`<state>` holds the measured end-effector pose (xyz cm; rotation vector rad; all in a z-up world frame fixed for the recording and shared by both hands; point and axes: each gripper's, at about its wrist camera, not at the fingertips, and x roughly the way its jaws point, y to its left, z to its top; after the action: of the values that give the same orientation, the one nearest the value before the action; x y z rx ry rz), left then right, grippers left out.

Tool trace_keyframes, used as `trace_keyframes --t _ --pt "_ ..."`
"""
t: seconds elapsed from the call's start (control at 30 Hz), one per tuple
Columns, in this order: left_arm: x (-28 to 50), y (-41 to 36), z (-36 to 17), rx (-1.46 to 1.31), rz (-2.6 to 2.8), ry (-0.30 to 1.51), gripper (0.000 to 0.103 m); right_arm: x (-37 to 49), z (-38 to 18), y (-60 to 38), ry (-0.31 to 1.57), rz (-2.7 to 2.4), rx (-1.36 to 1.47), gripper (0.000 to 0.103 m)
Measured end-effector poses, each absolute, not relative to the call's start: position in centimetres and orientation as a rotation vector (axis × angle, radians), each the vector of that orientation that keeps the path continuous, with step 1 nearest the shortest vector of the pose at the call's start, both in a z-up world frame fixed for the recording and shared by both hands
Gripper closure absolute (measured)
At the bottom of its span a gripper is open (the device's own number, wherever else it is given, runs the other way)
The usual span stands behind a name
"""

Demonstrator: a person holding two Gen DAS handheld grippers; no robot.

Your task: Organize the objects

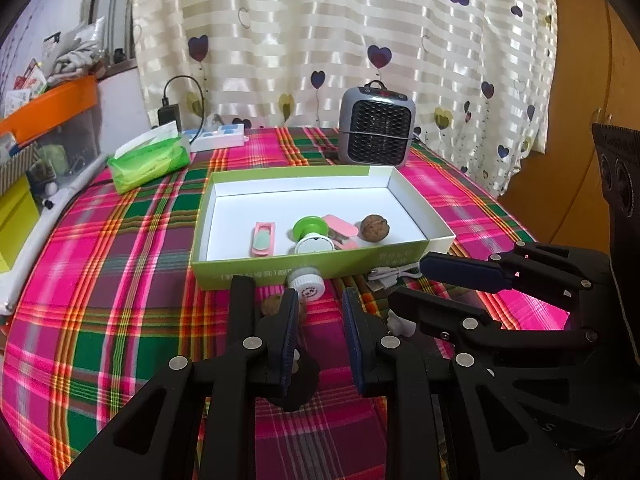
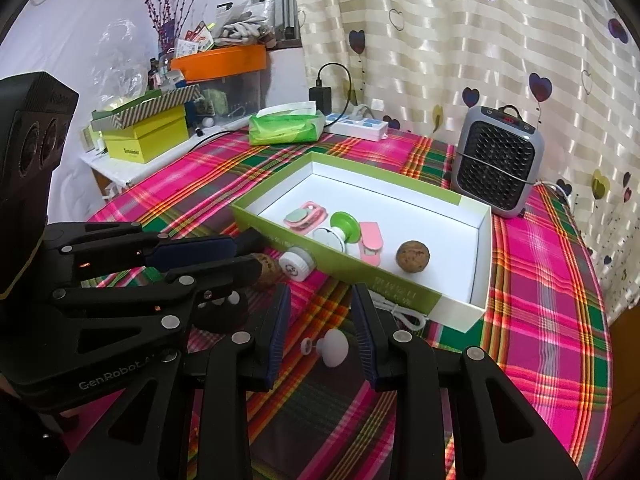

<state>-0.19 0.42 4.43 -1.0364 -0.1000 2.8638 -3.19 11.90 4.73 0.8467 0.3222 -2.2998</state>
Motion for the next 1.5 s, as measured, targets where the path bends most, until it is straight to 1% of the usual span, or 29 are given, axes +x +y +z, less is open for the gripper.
trace_keyframes --t 0.67,0.8,0.87,1.03,1.3,1.5 --pt "1.5 -0.1 3.7 -1.064 2.858 -0.126 0.081 -2.2 4.6 12.0 0.327 -2.277 0.849 0.07" --pt "1.6 -0.6 3.6 -1.069 2.856 -0.134 0.08 -2.1 4.3 12.1 0.324 -2.269 0.862 0.065" --pt "1.8 -0.9 3.5 -1.068 2.857 -0.138 0.078 -2.2 4.0 12.1 0.324 -2.264 0.87 0.064" --pt "2.2 -1.5 3.0 -1.085 2.859 -0.135 0.077 -2.4 3.3 12.4 0.309 -2.256 0.901 0.064" --pt "1.8 -2.0 1.8 -1.136 2.842 -0.123 0.072 -3.1 2.1 12.3 0.29 -2.221 0.963 0.064" --pt "1.5 -2.2 1.3 -1.156 2.819 -0.148 0.071 -3.6 1.8 12.3 0.282 -2.226 0.982 0.06"
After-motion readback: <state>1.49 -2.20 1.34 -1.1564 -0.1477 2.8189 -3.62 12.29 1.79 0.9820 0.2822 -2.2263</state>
